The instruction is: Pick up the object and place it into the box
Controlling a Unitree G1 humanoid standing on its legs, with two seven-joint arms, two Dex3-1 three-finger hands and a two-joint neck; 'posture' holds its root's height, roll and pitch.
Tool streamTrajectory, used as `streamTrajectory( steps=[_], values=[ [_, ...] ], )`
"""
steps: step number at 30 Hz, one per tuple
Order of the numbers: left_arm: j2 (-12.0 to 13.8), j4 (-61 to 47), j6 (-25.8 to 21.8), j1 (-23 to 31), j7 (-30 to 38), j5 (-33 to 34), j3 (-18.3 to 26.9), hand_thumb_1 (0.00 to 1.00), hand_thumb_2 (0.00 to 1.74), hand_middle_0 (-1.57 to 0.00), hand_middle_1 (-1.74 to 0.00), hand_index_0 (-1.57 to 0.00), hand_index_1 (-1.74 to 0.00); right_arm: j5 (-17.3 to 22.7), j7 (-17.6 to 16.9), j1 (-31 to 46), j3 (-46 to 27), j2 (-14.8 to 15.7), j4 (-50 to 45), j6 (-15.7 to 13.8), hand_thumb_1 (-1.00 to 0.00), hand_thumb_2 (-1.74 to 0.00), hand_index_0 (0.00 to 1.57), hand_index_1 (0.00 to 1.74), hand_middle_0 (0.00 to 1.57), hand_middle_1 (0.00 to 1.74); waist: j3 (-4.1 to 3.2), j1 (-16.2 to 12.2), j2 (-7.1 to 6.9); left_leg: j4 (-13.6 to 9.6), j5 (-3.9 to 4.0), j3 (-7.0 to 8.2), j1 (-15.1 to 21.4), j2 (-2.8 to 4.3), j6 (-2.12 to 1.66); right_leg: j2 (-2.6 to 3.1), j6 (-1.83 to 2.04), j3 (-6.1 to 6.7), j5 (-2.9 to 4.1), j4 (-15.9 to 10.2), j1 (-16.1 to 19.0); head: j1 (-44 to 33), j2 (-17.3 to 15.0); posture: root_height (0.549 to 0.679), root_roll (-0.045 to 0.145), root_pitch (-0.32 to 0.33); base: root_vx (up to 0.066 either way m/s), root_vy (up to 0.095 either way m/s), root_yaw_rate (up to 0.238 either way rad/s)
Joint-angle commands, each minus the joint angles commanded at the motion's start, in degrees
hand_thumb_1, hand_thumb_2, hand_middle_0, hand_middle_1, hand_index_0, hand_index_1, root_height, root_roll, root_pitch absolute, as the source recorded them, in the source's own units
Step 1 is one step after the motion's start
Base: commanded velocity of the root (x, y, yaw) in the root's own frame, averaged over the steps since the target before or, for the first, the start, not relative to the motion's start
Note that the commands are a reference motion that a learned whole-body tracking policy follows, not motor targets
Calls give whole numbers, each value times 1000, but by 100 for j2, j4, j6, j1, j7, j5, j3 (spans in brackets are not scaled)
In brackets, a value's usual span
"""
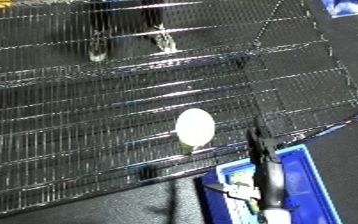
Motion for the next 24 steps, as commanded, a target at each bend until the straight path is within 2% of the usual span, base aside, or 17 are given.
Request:
streamTrajectory(
  steps=[11, 18, 24],
  values=[
    [49, 12, 66, -57, 14, 36, -99, 1000, 1740, -1570, -1740, -1570, -1740, 146, 67, -366, 136, -85, 502, 61, 0, 0, 0, 0, 0, 0, 0, 70, 68, 349, -123, -12, -340, -62, 18, -50, -33, -19, -69, 310, -319, 282, 41, 646, 53, 31, 35, -16, 20],
    [70, -35, 89, -90, 105, 33, -192, 1000, 1740, -1570, -1740, -1570, -1740, 161, 90, -711, 261, -119, 647, 133, 0, 0, 0, 0, 0, 0, 0, 101, 146, 569, -189, 27, -665, -104, 26, -52, -63, -1, -113, 543, -656, 435, 298, 641, 54, 56, 34, 0, 11],
    [115, -89, 94, -139, 223, 2, -267, 1000, 1740, -1570, -1740, -1570, -1740, 261, 34, -1032, 334, -167, 747, 143, 0, 0, 0, 0, 0, 0, 0, 135, 219, 710, -218, 56, -983, -139, 43, -48, -73, 9, -127, 727, -1005, 585, 542, 636, 53, 88, 12, -6, 34]
  ],
)
